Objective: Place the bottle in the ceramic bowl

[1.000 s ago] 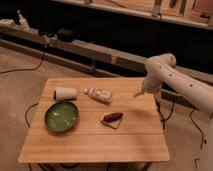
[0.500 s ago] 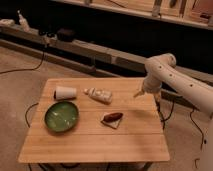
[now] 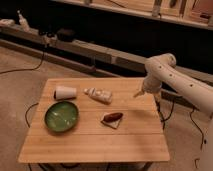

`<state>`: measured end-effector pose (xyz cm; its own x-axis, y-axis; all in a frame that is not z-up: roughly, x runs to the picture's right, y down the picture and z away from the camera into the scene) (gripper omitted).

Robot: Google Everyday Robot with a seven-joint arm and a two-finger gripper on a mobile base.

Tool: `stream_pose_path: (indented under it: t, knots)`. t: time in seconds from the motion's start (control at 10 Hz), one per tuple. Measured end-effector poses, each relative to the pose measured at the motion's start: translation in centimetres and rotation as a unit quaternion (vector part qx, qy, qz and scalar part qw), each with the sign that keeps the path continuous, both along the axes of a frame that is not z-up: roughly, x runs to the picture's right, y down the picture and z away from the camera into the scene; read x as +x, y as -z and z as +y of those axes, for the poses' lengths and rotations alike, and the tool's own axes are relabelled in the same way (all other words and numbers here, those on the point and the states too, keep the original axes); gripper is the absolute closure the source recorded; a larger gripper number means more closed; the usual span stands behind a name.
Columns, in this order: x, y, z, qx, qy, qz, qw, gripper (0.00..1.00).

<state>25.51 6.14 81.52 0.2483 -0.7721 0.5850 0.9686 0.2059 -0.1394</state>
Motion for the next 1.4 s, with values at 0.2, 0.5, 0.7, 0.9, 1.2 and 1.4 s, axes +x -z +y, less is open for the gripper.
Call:
stream_pose_path:
  t: [0.2, 0.5, 0.7, 0.9, 1.2, 1.4]
  knots:
    - [0.0, 0.0, -0.1, 0.001, 0.005, -0.001, 1.0, 0.2]
    - [-0.6, 0.2, -1.3, 0.008, 0.071, -0.043, 0.9965, 0.2]
    - [-1.9, 0.4, -2.1, 0.014, 0.138, -0.09, 0.9863, 0.2]
    - [-3.8, 0.6, -3.2, 0.024, 0.218, -0.151, 0.9639, 0.2]
    - [-7.4, -0.2, -5.1, 0.047, 0.338, -0.237, 0.9095, 0.2]
    - [-10.2, -1.3, -5.6, 0.053, 0.407, -0.283, 0.867, 0.2]
